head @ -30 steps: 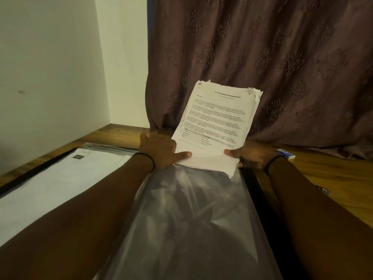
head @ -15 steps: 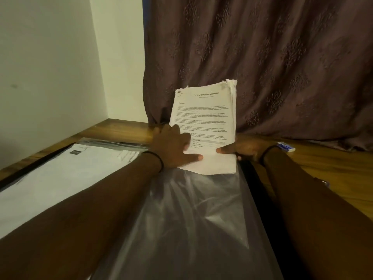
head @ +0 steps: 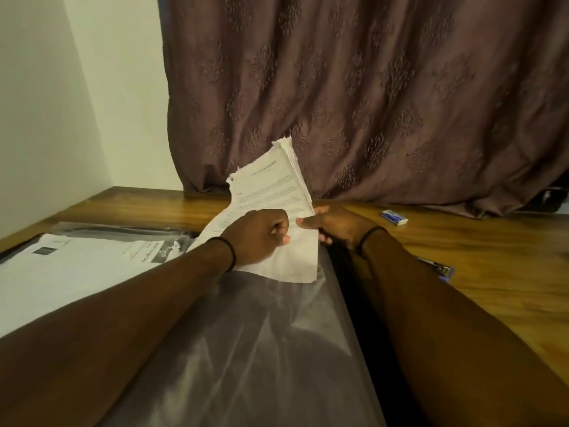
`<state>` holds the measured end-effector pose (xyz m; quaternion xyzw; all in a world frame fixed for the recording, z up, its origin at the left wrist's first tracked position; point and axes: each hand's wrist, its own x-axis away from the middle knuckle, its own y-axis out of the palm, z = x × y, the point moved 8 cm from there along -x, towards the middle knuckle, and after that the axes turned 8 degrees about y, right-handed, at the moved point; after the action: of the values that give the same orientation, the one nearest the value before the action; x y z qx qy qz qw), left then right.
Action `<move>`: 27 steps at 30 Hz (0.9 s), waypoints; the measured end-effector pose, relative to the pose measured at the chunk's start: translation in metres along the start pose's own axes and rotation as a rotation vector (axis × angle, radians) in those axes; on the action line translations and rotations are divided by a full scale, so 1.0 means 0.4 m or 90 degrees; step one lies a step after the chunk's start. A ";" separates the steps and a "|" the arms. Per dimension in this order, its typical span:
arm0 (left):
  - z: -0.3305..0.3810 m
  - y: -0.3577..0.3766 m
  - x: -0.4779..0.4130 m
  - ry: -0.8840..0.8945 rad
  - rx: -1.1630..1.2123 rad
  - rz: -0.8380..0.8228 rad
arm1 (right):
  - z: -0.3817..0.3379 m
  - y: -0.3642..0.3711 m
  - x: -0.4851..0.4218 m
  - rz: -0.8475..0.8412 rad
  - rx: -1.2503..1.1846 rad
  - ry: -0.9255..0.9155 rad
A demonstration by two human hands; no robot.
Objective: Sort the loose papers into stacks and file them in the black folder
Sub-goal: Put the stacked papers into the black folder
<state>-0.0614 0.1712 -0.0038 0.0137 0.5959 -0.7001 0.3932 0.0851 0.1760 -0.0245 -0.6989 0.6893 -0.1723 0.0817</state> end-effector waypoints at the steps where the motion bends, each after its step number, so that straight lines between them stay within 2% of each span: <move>1: -0.002 -0.001 0.001 0.002 0.015 -0.003 | -0.004 0.006 0.003 -0.037 0.010 0.008; 3: -0.005 -0.003 -0.002 0.020 0.024 -0.001 | -0.008 0.016 0.004 -0.084 0.026 0.022; 5: -0.004 -0.003 -0.010 0.039 0.011 -0.001 | -0.005 0.009 -0.005 -0.058 0.042 0.033; 8: -0.019 -0.016 -0.009 -0.007 0.034 -0.027 | 0.002 -0.005 -0.012 0.000 0.037 0.033; 11: -0.054 -0.036 0.002 -0.048 0.062 -0.073 | 0.003 -0.011 -0.003 -0.021 0.028 0.025; 16: -0.099 -0.076 0.035 -0.067 0.177 -0.057 | -0.005 -0.003 -0.001 -0.061 0.049 0.015; 20: -0.073 -0.046 0.026 -0.034 0.127 -0.036 | -0.015 0.007 0.003 -0.076 0.060 -0.023; 27: 0.006 0.020 -0.004 0.011 0.061 -0.026 | -0.018 -0.002 -0.006 0.042 0.014 -0.008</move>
<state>-0.0547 0.1704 -0.0090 0.0259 0.5650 -0.7357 0.3725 0.0832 0.1791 -0.0177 -0.6759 0.7095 -0.1727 0.0996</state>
